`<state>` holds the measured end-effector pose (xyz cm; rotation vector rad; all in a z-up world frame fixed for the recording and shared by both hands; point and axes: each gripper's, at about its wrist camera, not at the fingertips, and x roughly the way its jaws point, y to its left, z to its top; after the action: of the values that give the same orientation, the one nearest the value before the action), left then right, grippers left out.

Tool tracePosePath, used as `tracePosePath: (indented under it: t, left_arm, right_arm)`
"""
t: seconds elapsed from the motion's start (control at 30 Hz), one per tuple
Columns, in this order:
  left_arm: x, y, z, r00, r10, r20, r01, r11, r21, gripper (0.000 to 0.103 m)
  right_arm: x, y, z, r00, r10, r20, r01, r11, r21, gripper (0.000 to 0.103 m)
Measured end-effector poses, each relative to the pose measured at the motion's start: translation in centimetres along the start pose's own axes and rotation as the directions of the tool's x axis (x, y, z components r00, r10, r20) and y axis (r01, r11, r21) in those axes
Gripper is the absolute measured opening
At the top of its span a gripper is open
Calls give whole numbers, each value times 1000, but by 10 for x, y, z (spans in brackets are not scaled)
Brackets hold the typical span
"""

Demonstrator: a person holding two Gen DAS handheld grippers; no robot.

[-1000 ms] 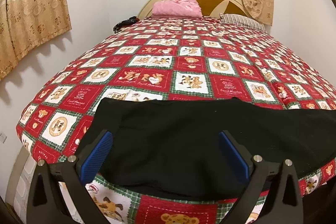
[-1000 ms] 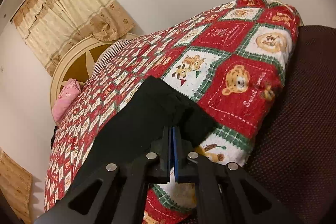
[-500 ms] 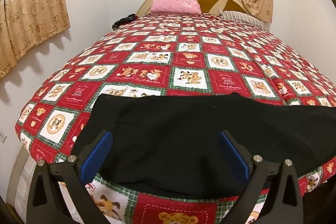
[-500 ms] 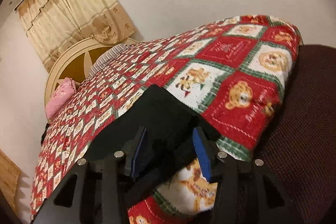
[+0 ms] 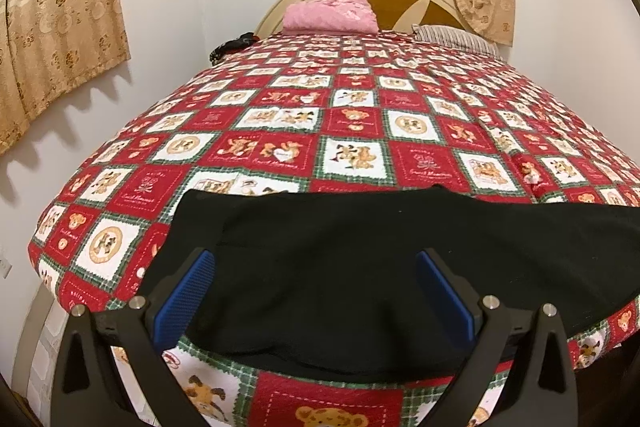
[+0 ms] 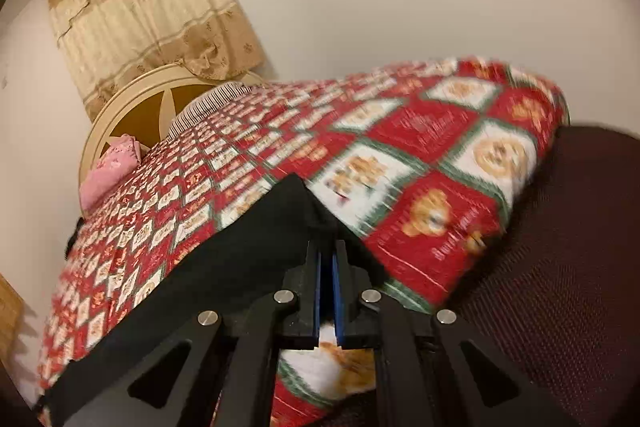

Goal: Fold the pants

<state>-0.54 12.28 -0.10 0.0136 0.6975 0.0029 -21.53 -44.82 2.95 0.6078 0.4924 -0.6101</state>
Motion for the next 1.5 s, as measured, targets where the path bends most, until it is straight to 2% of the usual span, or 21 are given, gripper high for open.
tracePosePath:
  t: [0.03, 0.1, 0.17, 0.2, 0.27, 0.33, 0.37, 0.4, 0.47, 0.5, 0.57, 0.63, 0.7, 0.73, 1.03, 1.17, 1.3, 1.4, 1.47, 1.5]
  left_arm:
    - [0, -2, 0, 1000, -4, 0, 4, 1000, 2, 103]
    - [-3, -4, 1, 1000, -8, 5, 8, 1000, 11, 103]
    - [-5, -6, 0, 1000, -10, 12, 10, 1000, 24, 103]
    - [-7, -7, 0, 1000, -9, 19, 8, 999, 34, 103]
    - [-10, -9, 0, 999, -4, 33, 2, 999, 54, 103]
    - [-11, -14, -2, 999, -22, 36, 19, 997, 70, 103]
    - [-10, -16, -3, 999, -33, 32, 30, 997, 75, 103]
    - [-9, -19, -3, 999, -39, 29, 37, 996, 78, 103]
    - [-6, -28, -5, 998, -58, 20, 56, 994, 91, 103]
    - [-6, -32, -6, 998, -68, 17, 66, 993, 96, 103]
    - [-7, -40, -8, 996, -90, 12, 88, 991, 104, 103]
    - [-8, -44, -11, 995, -103, 8, 102, 988, 115, 103]
    - [-10, -44, -13, 994, -105, 10, 103, 987, 124, 103]
    - [-11, -44, -14, 995, -103, 11, 101, 987, 124, 103]
    - [1, -32, -20, 994, -104, -30, 106, 992, 66, 103]
    - [0, -34, -19, 994, -105, -30, 107, 992, 73, 103]
    - [-3, -35, -18, 995, -99, -23, 101, 991, 83, 103]
    - [-2, -34, -17, 995, -99, -24, 100, 992, 80, 103]
    - [-1, -34, -17, 995, -100, -28, 102, 992, 74, 103]
    - [-1, -34, -17, 994, -102, -31, 104, 992, 72, 103]
  right_arm:
    - [8, -7, -3, 1000, -15, -20, 15, 1000, 14, 5]
    - [10, -13, -5, 1000, 16, 4, -16, 999, 41, 5]
    - [9, -19, -1, 998, 60, -9, -59, 993, 103, 12]
    - [6, -22, 0, 998, 61, -13, -59, 988, 141, 12]
    - [-15, -30, 1, 999, -20, 39, 10, 972, 236, 21]
    - [-43, -25, -2, 989, -65, 133, 33, 973, 229, 27]
    - [-53, -15, -6, 988, -40, 152, 10, 981, 194, 32]
    - [-57, -4, -11, 991, 14, 135, -34, 988, 152, 33]
    - [-54, 27, -28, 982, 190, 25, -191, 979, 69, 33]
    - [-50, 42, -39, 965, 258, -36, -256, 965, 50, 33]
    - [-35, 74, -67, 914, 368, -172, -365, 930, 46, 33]
    - [-13, 99, -94, 843, 449, -296, -443, 892, 91, 33]
    - [2, 111, -110, 807, 471, -356, -460, 880, 121, 33]
    - [10, 114, -115, 798, 475, -370, -459, 878, 137, 33]
    - [18, 105, -101, 847, 437, -301, -411, 899, 149, 33]
    - [30, 118, -106, 813, 477, -334, -443, 879, 175, 33]
    - [31, 132, -112, 817, 454, -355, -446, 888, 110, 33]
    - [30, 131, -111, 807, 469, -360, -460, 880, 116, 32]
    - [31, 132, -112, 794, 479, -375, -478, 872, 101, 11]
    - [32, 134, -114, 794, 473, -381, -477, 874, 91, 10]
